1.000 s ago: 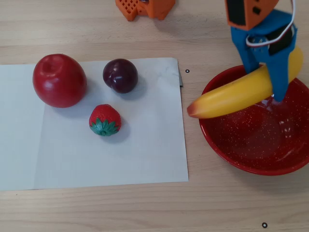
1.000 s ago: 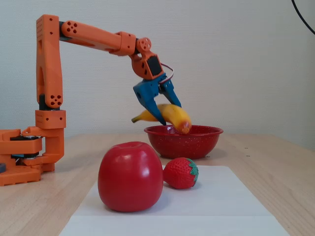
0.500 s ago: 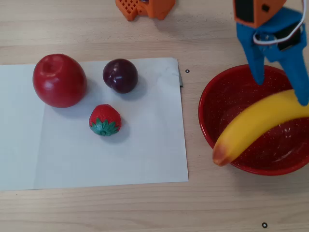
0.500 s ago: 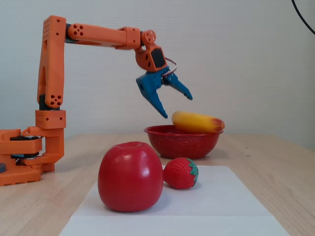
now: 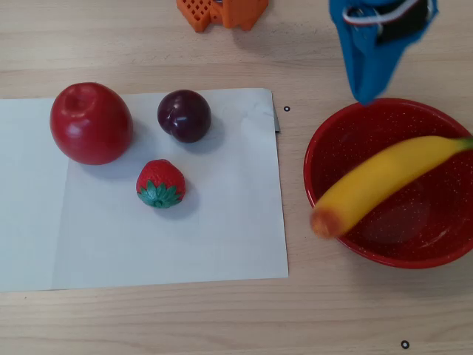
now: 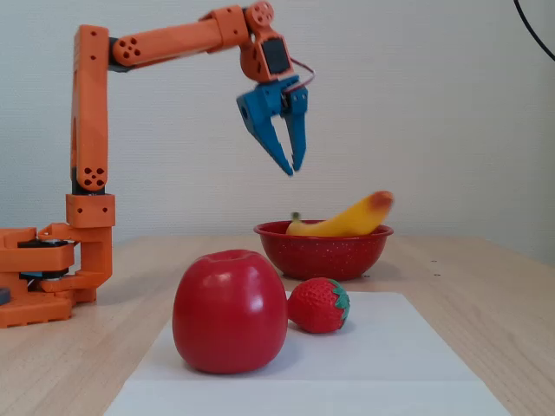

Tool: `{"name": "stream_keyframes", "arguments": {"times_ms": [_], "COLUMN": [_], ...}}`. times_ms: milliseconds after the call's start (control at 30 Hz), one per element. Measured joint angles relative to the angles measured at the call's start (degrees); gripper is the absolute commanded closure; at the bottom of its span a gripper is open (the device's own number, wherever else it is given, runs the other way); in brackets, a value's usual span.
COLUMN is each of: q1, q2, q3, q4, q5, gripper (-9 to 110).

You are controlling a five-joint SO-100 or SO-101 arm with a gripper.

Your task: Grasp the banana and put it in the red bowl

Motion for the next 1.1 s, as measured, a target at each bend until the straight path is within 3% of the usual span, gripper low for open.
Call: {"name": "stream_keyframes", "arguments": {"times_ms": [467,733,1100], "q1": [-9.6,-16.3,-19.9], "q2": [18.3,31.9,54.9], "q3": [1.6,20.7,56.6], "q4": [5.4,-3.1,-24.6], "q5": [1.7,3.1,5.1], "gripper": [101,101,101]}}
